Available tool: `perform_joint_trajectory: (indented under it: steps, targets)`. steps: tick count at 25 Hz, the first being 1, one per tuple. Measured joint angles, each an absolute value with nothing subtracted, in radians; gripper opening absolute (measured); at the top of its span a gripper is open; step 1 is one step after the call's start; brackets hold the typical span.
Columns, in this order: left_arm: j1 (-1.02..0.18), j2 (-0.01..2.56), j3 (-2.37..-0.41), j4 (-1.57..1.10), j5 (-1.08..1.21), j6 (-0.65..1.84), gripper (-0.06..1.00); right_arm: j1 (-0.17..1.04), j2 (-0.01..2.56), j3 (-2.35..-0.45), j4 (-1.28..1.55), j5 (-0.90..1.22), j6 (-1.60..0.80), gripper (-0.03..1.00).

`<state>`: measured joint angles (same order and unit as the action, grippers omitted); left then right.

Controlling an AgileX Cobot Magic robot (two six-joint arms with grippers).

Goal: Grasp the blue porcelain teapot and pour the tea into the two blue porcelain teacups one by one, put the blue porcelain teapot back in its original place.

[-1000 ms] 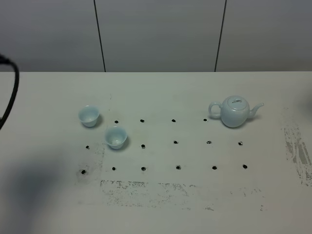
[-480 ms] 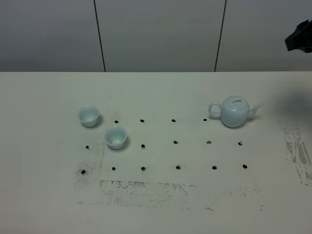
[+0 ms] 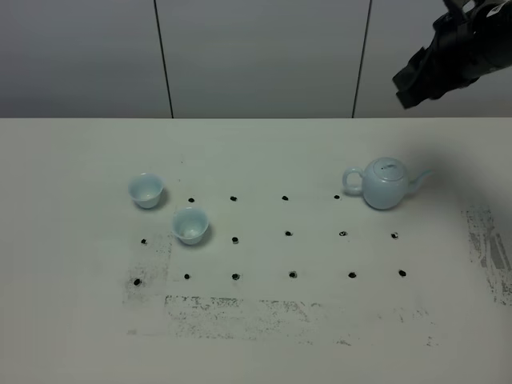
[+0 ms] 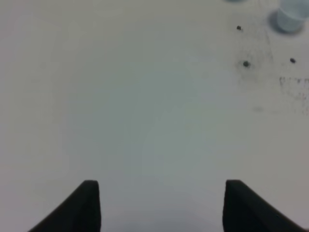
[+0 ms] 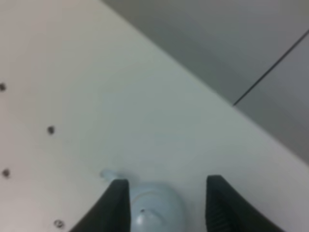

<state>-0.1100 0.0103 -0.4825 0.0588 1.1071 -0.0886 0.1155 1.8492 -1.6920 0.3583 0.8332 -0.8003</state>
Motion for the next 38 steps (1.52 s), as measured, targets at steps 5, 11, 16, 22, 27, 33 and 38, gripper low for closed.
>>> perform_joint_trajectory:
  steps: [5, 11, 16, 22, 27, 33, 38]
  targets:
    - [-0.11, 0.0, -0.458, 0.046, 1.07, -0.053, 0.52, 0.119, 1.92, -1.692, 0.372, 0.915, -0.813, 0.35]
    - [-0.11, 0.0, -0.458, 0.034, 1.065, 0.068, 0.52, 0.158, 1.989, -1.802, 0.385, 0.972, -0.808, 0.35]
    - [-0.11, 0.0, -0.458, 0.033, 1.065, 0.078, 0.52, 0.159, 2.121, -2.007, 0.384, 1.095, -0.767, 0.4]
    - [-0.086, -0.002, -0.458, 0.03, 1.065, 0.074, 0.52, 0.196, 2.282, -2.198, 0.333, 1.207, -0.737, 0.44]
    - [0.017, -0.003, -0.458, 0.029, 1.065, 0.07, 0.52, 0.245, 2.346, -2.241, 0.276, 1.217, -0.728, 0.44]
    - [0.038, -0.003, -0.458, 0.029, 1.065, 0.069, 0.52, 0.251, 2.354, -2.242, 0.264, 1.215, -0.73, 0.44]
    - [0.038, -0.003, -0.458, 0.029, 1.065, 0.068, 0.52, 0.251, 2.354, -2.243, 0.224, 1.213, -0.738, 0.44]
